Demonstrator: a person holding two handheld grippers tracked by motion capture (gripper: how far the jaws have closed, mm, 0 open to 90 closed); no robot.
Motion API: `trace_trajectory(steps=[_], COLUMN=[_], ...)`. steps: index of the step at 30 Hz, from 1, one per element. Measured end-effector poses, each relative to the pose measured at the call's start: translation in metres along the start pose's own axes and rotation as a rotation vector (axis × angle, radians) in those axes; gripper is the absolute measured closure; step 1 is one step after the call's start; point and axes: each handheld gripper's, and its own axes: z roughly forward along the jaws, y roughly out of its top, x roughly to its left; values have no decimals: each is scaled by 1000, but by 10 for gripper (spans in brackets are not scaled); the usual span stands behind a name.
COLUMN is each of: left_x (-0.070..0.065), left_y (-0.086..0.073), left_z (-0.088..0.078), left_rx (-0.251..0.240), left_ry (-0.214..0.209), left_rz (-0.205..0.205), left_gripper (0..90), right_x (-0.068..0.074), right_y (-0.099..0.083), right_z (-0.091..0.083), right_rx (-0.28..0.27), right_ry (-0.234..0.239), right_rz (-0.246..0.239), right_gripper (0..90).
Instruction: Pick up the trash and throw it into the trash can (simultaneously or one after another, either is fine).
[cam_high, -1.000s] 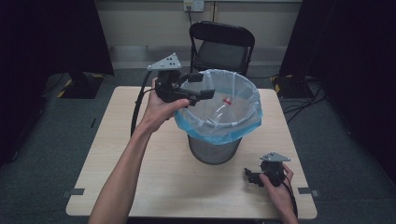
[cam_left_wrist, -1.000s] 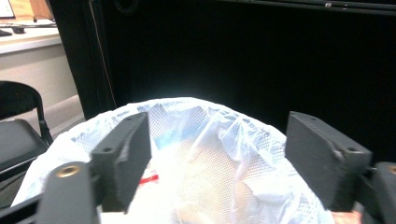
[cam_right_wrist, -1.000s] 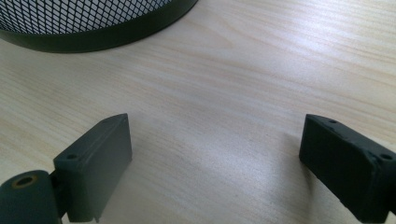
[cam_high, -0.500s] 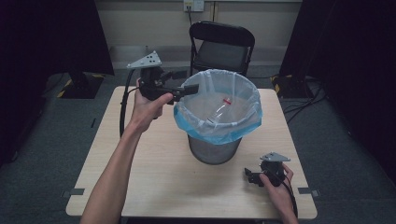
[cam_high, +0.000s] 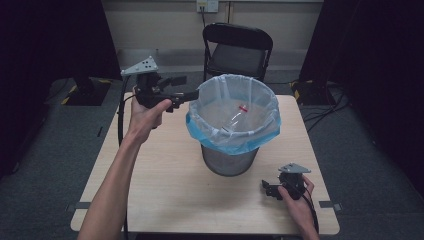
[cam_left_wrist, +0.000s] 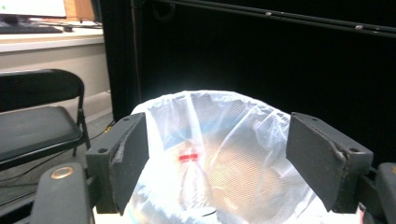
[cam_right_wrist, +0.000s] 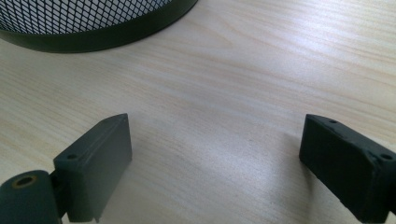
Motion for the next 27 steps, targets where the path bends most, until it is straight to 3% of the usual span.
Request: trace_trajectory(steps=[4,10,20,26,27], left_x=[7,11,17,20,20], left_y=[-3,-8,-20,-26,-27], left_z=[-8,-20,-34,-52,-55], left_rx=[7,15,40,42,49], left_ry=[26,61,92,122,122], left_rz=[-16,-5,-16,-5,14], left_gripper=[211,198,178,169,176], right_x=[0,0,0,0,0], right_y=[0,0,0,0,0], right_z=[0,0,0,0,0], right_rx=[0,0,0,0,0], right_ry=[0,0,0,0,0], right_rz=[-1,-1,0,0,1], right_gripper=[85,85,85,85,85])
